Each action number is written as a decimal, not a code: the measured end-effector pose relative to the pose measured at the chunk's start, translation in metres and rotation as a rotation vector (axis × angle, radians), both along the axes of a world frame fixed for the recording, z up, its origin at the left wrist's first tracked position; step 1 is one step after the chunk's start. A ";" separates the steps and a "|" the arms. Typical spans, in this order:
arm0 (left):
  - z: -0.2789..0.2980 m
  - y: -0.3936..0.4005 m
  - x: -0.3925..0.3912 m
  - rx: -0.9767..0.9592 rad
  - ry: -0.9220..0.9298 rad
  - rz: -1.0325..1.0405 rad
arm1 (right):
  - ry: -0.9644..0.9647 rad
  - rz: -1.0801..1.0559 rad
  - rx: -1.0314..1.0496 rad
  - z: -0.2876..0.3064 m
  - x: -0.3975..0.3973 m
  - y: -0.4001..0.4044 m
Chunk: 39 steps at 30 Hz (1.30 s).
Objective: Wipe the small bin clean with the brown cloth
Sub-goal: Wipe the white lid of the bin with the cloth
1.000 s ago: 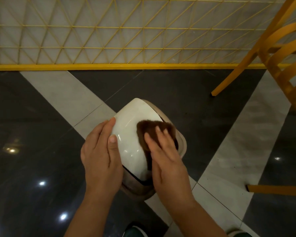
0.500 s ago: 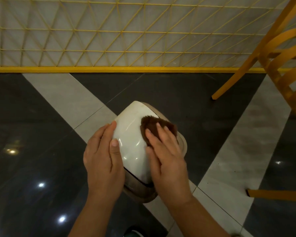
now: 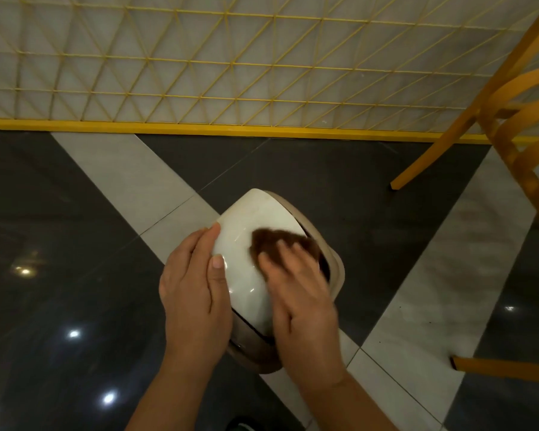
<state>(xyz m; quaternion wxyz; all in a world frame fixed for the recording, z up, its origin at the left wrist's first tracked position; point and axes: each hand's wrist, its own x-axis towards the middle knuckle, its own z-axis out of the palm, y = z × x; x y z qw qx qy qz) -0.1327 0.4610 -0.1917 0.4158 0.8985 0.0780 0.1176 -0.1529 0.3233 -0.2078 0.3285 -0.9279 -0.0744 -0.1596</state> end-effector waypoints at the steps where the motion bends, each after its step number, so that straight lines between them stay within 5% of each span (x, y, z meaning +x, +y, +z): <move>1: 0.000 0.001 0.000 -0.003 -0.005 -0.009 | -0.025 0.086 -0.046 -0.007 -0.009 0.005; 4: -0.001 0.008 0.004 -0.017 -0.025 -0.074 | -0.076 0.256 -0.035 -0.026 -0.034 -0.003; 11: 0.008 0.017 0.030 -0.023 -0.018 -0.221 | 0.110 -0.184 0.316 0.034 -0.031 -0.025; 16: 0.010 0.012 0.012 -0.235 -0.013 0.028 | 0.060 -0.297 0.571 0.075 0.000 -0.030; 26: -0.002 0.006 -0.018 -0.438 0.129 -0.069 | 0.079 0.126 -0.078 0.061 0.068 -0.007; 32: -0.006 0.020 -0.012 -0.463 0.157 -0.186 | -0.003 0.661 -0.534 0.048 0.059 0.013; 39: -0.003 0.017 -0.009 -0.526 0.213 -0.172 | 0.142 0.073 -0.232 0.059 0.090 -0.010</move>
